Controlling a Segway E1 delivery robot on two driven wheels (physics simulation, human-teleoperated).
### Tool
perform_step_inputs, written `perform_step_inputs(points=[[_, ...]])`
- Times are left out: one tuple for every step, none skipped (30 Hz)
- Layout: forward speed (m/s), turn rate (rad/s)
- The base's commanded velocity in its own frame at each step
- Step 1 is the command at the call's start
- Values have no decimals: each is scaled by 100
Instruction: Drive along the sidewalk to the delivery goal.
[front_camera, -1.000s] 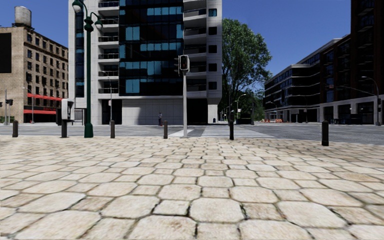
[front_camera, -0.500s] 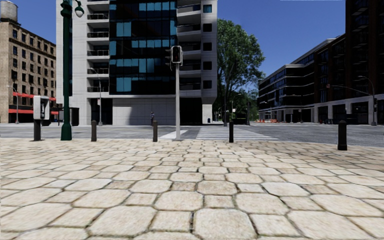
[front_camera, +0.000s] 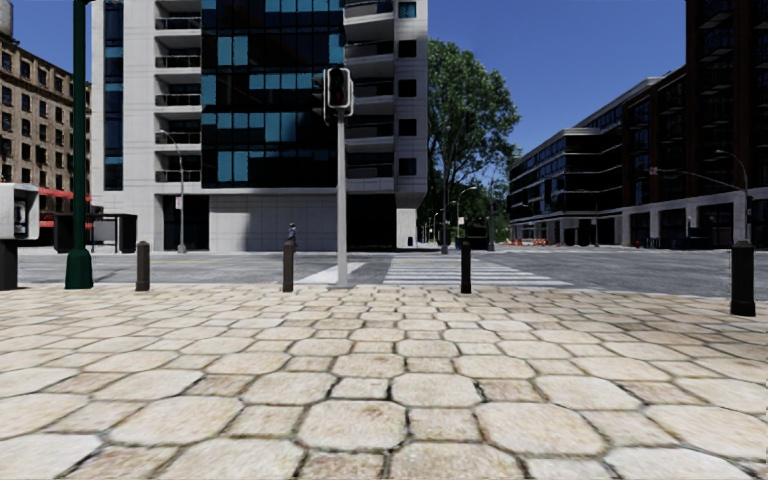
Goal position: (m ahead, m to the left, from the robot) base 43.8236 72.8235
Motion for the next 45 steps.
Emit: perform_step_inputs(points=[[200,0],[200,-3],[200,-7],[200,-8],[200,-9],[200,-10],[200,-14],[200,-18],[200,-21],[200,-22],[200,-22],[200,-22],[200,-22],[200,-22],[200,-22],[200,-22],[200,-22],[200,-22],[200,-22],[200,-22],[200,-22],[200,-22],[200,-22],[200,-22],[200,-22],[200,-22],[200,-22],[200,-21],[200,-17],[200,-17],[200,-12],[200,-11],[200,-11],[200,-11],[200,-11],[200,-7],[200,0],[200,0],[200,0],[200,0],[200,0],[200,0],[200,0],[200,0],[200,0]])
